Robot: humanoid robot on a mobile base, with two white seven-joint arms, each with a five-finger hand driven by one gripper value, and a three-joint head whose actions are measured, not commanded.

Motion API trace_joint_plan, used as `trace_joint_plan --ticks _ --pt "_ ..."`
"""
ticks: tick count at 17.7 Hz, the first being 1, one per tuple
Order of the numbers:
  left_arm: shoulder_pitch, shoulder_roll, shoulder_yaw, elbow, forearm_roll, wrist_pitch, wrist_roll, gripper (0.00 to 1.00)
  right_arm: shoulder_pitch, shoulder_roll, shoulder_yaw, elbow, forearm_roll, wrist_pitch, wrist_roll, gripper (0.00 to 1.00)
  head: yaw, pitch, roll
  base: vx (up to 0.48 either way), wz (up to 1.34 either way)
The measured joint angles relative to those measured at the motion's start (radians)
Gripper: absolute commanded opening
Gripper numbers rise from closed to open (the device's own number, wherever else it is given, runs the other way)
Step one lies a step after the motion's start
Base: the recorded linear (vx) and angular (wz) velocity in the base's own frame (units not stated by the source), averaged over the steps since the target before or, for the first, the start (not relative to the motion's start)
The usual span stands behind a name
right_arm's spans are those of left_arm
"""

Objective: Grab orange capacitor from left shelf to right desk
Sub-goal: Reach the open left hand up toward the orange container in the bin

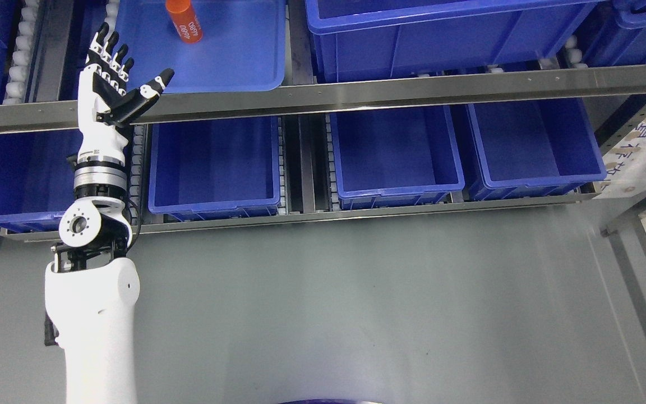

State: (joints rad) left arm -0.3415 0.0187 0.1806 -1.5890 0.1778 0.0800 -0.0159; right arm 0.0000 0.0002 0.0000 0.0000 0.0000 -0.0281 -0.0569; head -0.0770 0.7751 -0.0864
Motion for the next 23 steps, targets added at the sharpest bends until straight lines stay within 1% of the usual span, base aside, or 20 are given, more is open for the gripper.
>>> trace_joint_plan --ticks 3,6,11,15,18,23 --pt "-0.025 0.005 0.002 0.032 -0.007 0.003 0.000 1.00 0.000 0.000 0.000 0.000 0.000 0.000 -0.004 1.00 0.0000 0.000 0.000 0.000 0.00" --pt "-0.092 0.009 0.001 0.094 -0.016 0.005 0.000 1.00 0.000 0.000 0.000 0.000 0.000 0.002 -0.006 1.00 0.0000 0.000 0.000 0.000 0.00" --pt "-0.237 0.015 0.000 0.246 -0.064 -0.005 -0.004 1.00 0.000 0.000 0.000 0.000 0.000 0.005 -0.006 1.00 0.0000 0.000 0.000 0.000 0.00" --pt "-0.321 0.016 0.000 0.358 -0.083 -0.007 -0.004 1.00 0.000 0.000 0.000 0.000 0.000 0.005 -0.007 1.00 0.0000 0.000 0.000 0.000 0.00" --pt "-0.323 0.007 0.002 0.395 -0.088 -0.036 -0.003 1.00 0.000 0.000 0.000 0.000 0.000 0.005 -0.007 1.00 0.0000 0.000 0.000 0.004 0.02" --pt "-0.249 -0.003 0.001 0.390 -0.091 -0.048 -0.009 1.00 0.000 0.000 0.000 0.000 0.000 0.006 -0.007 1.00 0.0000 0.000 0.000 0.029 0.06"
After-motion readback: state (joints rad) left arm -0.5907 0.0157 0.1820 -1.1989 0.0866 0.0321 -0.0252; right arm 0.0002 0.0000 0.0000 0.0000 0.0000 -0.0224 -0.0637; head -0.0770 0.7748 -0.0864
